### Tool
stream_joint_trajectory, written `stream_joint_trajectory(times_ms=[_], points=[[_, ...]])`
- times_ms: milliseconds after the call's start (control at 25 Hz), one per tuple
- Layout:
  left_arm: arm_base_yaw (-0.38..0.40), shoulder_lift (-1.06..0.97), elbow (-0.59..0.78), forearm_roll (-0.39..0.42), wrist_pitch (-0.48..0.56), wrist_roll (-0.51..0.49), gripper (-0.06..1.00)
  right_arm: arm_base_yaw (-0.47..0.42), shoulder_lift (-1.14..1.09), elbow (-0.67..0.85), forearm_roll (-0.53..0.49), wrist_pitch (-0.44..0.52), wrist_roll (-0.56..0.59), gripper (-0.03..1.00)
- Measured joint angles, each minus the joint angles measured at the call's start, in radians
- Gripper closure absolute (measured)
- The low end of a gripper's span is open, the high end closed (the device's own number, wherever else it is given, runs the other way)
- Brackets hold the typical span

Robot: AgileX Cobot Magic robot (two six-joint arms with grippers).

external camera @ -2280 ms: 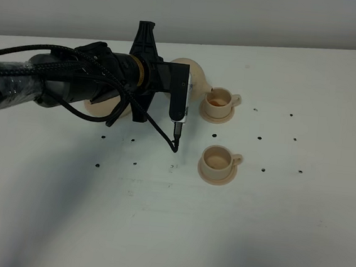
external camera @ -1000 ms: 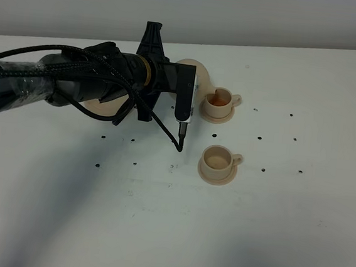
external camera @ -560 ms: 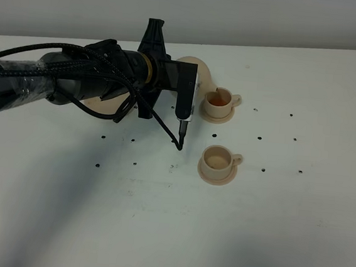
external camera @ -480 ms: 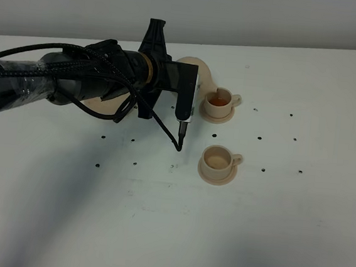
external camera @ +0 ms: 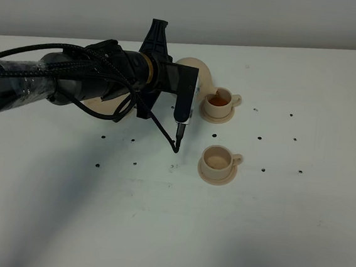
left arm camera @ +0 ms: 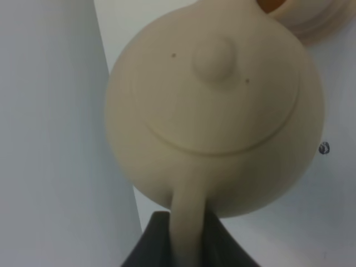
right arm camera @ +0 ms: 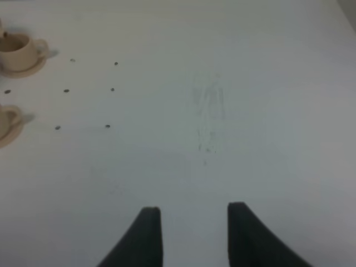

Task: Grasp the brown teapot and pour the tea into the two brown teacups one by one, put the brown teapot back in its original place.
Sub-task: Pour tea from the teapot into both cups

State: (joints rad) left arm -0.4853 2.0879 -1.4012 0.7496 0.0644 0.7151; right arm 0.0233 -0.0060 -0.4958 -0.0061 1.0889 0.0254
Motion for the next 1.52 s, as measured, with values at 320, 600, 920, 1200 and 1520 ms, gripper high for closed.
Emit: stream_joint_trajectory(times_ms=[320, 600, 920, 1200, 1520], points=[[-0.001, 0.000, 0.000, 0.000, 0.000, 0.042, 0.86, 0.000, 0.000, 0.000, 0.000, 0.000, 0.000, 0.66], [-0.001, 0.000, 0.000, 0.003, 0.000, 0.050, 0.86, 0.000, 0.000, 0.000, 0.000, 0.000, 0.000, 0.66], [-0.001, 0.000, 0.000, 0.003, 0.001, 0.052, 0.86, 0.000, 0.000, 0.000, 0.000, 0.000, 0.000, 0.66], [0.001, 0.000, -0.001, 0.006, 0.008, 0.054, 0.86, 0.000, 0.000, 0.000, 0.000, 0.000, 0.000, 0.66], [0.009, 0.000, -0.002, 0.006, 0.008, 0.057, 0.86, 0.000, 0.000, 0.000, 0.000, 0.000, 0.000, 0.66]])
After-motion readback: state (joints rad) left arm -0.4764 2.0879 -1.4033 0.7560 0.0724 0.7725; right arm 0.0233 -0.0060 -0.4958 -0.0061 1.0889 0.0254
